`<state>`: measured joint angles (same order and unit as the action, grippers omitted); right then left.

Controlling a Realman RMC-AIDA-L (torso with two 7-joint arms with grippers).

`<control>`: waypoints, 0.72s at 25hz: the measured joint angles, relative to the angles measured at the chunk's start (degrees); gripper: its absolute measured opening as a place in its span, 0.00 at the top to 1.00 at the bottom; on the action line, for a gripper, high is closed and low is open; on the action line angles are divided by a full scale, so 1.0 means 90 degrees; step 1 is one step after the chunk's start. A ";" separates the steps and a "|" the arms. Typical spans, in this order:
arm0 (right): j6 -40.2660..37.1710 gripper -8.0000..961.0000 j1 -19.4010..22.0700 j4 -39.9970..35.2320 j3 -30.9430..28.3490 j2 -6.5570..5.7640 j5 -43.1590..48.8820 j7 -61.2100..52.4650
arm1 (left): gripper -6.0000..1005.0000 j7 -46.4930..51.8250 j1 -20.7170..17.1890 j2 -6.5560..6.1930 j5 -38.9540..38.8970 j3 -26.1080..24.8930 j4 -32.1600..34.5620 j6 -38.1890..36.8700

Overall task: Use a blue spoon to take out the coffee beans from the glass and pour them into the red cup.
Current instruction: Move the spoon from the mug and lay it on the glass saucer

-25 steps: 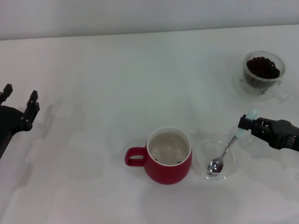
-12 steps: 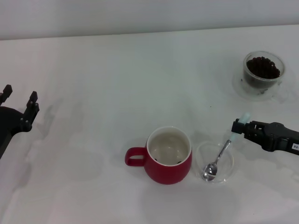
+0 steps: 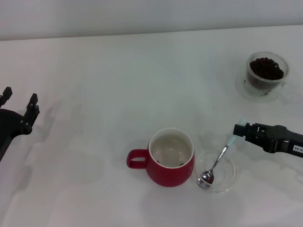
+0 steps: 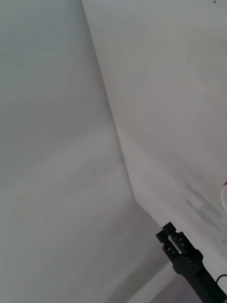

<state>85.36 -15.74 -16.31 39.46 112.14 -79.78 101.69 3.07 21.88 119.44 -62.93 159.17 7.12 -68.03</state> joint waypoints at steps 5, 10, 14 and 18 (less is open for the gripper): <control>-0.0154 0.72 0.0000 -0.0004 0.0000 0.0001 0.0012 0.0004 | 0.39 0.0000 0.0000 0.0000 0.0000 0.0000 0.0000 0.0000; -0.0330 0.72 0.0000 -0.0005 -0.0001 0.0001 0.0037 0.0028 | 0.39 0.0000 0.0002 0.0000 0.0000 0.0000 0.0000 0.0000; -0.0394 0.72 0.0000 -0.0005 0.0000 0.0009 0.0079 0.0031 | 0.39 0.0000 0.0008 0.0000 0.0000 0.0000 -0.0008 0.0000; -0.0329 0.72 0.0000 -0.0005 0.0000 0.0006 0.0083 0.0012 | 0.39 0.0000 0.0016 0.0000 0.0000 0.0000 -0.0026 0.0000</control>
<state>82.40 -15.73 -16.35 39.46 112.20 -79.03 101.80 3.08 22.03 119.44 -62.93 159.17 6.88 -68.03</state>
